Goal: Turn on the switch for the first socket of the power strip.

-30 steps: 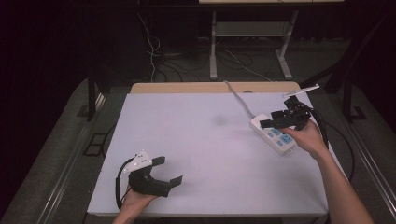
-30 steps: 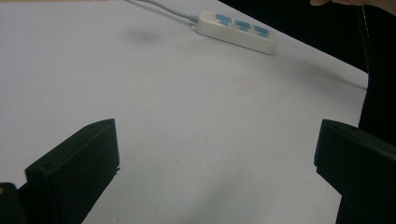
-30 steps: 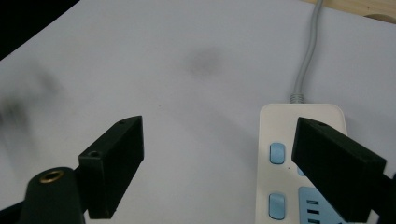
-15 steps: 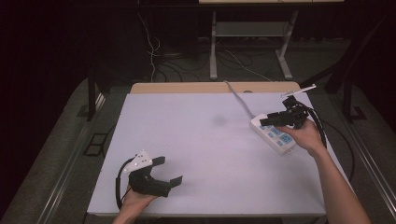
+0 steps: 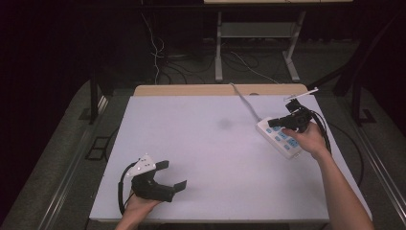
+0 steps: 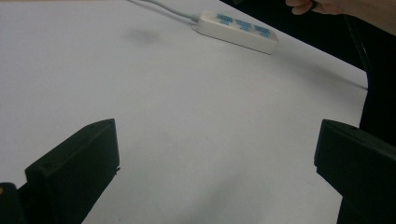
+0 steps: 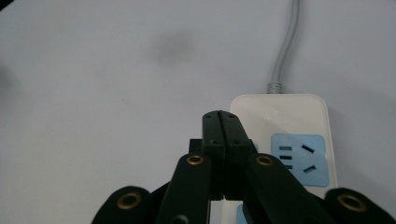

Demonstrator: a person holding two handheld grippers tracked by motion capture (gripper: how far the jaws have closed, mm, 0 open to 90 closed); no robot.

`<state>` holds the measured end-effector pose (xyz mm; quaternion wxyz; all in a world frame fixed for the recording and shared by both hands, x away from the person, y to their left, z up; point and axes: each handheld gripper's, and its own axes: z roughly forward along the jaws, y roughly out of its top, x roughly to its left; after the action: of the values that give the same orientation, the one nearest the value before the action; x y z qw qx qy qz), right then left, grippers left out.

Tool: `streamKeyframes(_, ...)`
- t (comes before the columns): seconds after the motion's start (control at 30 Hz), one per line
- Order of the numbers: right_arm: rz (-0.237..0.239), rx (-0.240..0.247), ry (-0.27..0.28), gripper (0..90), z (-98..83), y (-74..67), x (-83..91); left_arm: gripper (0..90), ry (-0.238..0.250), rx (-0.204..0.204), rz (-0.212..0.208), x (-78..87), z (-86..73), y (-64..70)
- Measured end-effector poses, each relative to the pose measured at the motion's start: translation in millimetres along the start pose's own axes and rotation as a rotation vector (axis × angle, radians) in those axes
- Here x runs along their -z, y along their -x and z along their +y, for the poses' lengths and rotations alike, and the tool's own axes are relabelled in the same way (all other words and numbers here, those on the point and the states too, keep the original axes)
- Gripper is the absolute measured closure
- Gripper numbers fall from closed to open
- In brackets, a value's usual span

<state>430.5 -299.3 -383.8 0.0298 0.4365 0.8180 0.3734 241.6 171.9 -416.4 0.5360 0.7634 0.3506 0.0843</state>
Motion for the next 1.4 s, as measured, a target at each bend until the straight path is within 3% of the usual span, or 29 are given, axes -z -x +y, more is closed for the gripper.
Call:
streamKeyframes(0.6,-0.031,-0.034,-0.019,89.5,-2.9,13.9,-20.1,0.0,-0.004,-0.001,0.003,0.6,-0.1,-1.8)
streamKeyframes(0.93,-0.043,-0.040,-0.062,89.5,-6.8,20.1,-29.8,0.0,-0.001,0.002,0.001,0.8,0.1,-1.9)
streamKeyframes(1.4,-0.035,-0.023,-0.030,89.9,-13.5,20.2,-30.1,0.0,-0.004,-0.004,-0.002,1.4,0.6,-0.8)
